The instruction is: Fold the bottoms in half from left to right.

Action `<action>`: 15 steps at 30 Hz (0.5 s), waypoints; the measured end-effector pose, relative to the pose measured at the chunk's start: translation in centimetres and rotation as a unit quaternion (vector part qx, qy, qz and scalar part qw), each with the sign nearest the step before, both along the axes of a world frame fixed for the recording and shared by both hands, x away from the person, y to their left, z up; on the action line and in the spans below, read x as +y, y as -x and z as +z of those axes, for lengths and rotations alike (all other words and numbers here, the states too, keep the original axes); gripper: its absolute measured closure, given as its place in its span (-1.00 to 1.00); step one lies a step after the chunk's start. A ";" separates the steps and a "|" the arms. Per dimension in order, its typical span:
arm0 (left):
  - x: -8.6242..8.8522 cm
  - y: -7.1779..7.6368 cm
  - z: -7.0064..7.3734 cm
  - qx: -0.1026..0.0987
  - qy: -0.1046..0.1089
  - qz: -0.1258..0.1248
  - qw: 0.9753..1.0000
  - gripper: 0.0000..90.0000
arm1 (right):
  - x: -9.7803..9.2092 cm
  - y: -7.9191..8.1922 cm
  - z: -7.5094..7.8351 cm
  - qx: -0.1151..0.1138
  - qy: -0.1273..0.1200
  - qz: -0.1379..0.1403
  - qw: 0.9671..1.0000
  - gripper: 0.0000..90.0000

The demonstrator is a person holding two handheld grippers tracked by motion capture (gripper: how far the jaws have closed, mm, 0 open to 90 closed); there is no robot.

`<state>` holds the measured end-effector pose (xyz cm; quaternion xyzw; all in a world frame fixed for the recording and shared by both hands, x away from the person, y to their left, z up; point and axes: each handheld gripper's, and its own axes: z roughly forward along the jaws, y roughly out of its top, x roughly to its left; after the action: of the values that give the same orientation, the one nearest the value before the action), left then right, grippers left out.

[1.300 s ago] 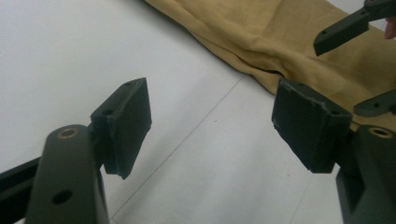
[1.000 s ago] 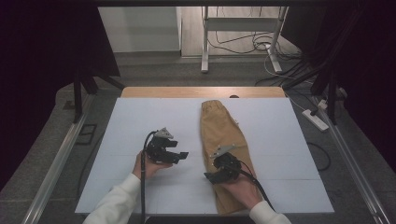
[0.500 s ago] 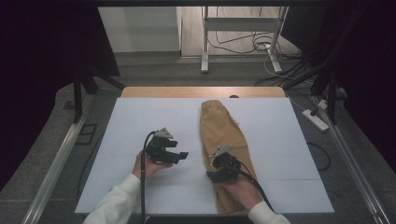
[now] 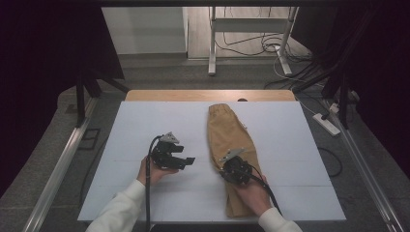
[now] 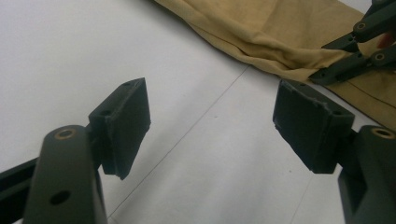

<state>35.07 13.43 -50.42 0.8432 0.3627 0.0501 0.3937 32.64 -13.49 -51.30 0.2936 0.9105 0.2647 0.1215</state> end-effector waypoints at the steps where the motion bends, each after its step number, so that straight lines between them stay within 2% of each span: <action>1: 0.0 0.0 0.0 0.000 0.001 0.000 1.000 -0.40 | 0.0 0.0 0.0 -0.001 0.000 0.000 1.000 0.84; 5: 0.1 -0.1 0.0 -0.001 0.001 0.002 1.000 -0.40 | 0.1 0.2 0.1 -0.006 -0.003 0.004 1.000 0.86; 15: 0.4 -0.2 0.1 -0.001 0.000 0.004 1.000 -0.40 | 1.0 0.8 0.5 0.007 -0.034 0.025 0.999 0.87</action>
<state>35.24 13.85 -50.32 0.8414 0.3659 0.0528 0.3943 31.80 -12.50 -50.85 0.2765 0.9089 0.2962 0.0988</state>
